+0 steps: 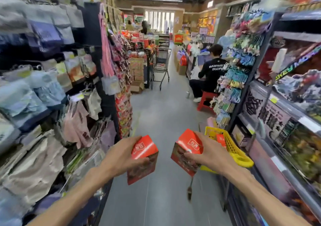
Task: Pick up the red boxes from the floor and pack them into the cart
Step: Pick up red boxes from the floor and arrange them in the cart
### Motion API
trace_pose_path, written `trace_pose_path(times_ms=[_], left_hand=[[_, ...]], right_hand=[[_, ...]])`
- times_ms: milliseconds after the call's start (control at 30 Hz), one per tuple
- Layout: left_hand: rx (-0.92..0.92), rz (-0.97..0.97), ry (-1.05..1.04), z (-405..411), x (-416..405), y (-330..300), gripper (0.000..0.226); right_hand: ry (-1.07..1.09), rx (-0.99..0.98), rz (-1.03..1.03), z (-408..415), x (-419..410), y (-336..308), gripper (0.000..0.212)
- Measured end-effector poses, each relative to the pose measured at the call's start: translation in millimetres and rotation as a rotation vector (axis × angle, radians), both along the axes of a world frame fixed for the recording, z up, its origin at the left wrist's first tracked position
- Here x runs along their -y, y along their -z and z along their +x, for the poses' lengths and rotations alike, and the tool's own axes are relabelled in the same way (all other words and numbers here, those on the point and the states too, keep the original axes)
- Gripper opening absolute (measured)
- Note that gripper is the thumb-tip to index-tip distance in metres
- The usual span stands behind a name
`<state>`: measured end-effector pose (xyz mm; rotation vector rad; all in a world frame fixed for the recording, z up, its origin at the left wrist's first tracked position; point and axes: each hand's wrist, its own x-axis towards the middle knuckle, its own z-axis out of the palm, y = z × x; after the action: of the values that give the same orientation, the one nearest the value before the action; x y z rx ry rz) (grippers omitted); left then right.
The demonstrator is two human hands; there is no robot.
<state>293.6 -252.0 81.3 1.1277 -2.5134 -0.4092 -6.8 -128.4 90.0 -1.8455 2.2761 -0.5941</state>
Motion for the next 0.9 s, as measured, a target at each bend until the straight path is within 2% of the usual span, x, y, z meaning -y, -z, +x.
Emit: trace_pose_path(times_ms=[300, 467, 700, 900], left_hand=[[-0.032, -0.019, 0.200, -122, 250, -23, 0.084], [-0.021, 0.048, 0.318, -225, 374, -11, 0.097], [0.002, 0.036, 0.526, -399, 505, 10, 0.095], [0.048, -0.040, 0.774, -556, 579, 9, 0.089]], right_hand=[[0.147, 0.067, -0.006, -97, 203, -20, 0.086], [0.279, 0.044, 0.006, -171, 286, -24, 0.089], [0.442, 0.000, -0.001, -302, 382, -16, 0.091], [0.627, 0.011, 0.011, -409, 429, -11, 0.092]])
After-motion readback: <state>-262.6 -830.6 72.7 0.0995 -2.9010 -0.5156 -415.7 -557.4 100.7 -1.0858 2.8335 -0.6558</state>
